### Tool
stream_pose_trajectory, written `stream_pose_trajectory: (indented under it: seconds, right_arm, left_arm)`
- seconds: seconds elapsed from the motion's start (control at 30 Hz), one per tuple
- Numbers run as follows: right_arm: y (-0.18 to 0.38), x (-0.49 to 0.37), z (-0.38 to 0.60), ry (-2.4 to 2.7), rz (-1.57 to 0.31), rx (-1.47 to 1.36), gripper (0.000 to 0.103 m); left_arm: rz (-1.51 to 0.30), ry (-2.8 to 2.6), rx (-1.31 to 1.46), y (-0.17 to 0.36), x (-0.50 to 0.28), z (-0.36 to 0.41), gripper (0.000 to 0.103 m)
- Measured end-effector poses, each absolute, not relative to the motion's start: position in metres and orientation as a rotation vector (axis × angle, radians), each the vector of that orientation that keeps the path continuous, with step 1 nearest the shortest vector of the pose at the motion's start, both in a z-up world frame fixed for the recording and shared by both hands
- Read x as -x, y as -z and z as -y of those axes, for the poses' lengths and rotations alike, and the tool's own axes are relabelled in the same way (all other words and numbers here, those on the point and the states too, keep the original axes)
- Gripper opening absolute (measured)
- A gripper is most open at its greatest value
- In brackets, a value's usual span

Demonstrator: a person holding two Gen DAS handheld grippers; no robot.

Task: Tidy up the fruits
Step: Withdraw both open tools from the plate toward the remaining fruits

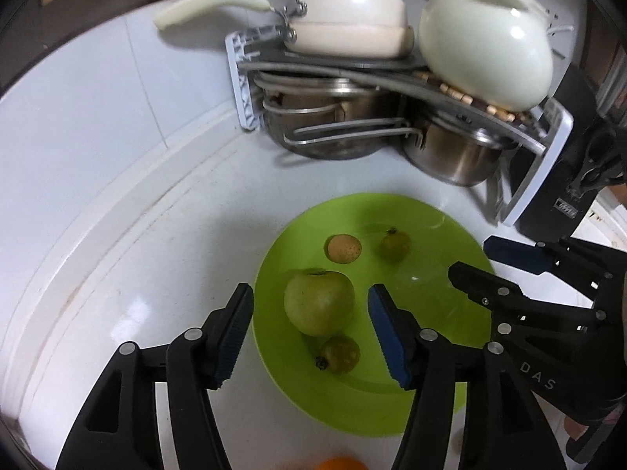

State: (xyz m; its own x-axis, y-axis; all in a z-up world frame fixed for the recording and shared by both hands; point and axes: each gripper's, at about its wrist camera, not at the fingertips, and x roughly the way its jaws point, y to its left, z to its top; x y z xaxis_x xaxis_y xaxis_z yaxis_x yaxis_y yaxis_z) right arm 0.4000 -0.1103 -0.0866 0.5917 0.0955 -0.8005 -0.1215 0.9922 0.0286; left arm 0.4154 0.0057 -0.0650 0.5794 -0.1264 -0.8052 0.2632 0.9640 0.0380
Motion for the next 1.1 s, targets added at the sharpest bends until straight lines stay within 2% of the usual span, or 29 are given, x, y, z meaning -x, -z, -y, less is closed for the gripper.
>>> stream_pose_trajectory:
  seconds: [0.07,0.17,0.6,0.87,1.1]
  right_arm:
    - [0.081,-0.392,0.110,-0.132,-0.915,0.028,0.040]
    - [0.070,-0.379,0.109,-0.135,-0.886,0.031,0.046]
    - [0.029,-0.309,0.117,-0.134,-0.764,0.059,0.059]
    - [0.013,-0.268,0.124,-0.134,-0.707,0.069,0.064]
    - [0.008,-0.234,0.133,-0.138,-0.660,0.080,0.064]
  left_arm:
    - [-0.912,0.224,-0.159,0.057,-0.407,-0.007,0.063]
    - [-0.877,0.213,-0.160,0.046,-0.393,-0.009,0.066]
    - [-0.761,0.185,-0.099,0.005,-0.323,-0.024,0.073]
    - [-0.711,0.201,-0.092,-0.006,-0.282,-0.015,0.078]
    - [-0.698,0.238,-0.128,-0.002,-0.254,-0.001,0.081]
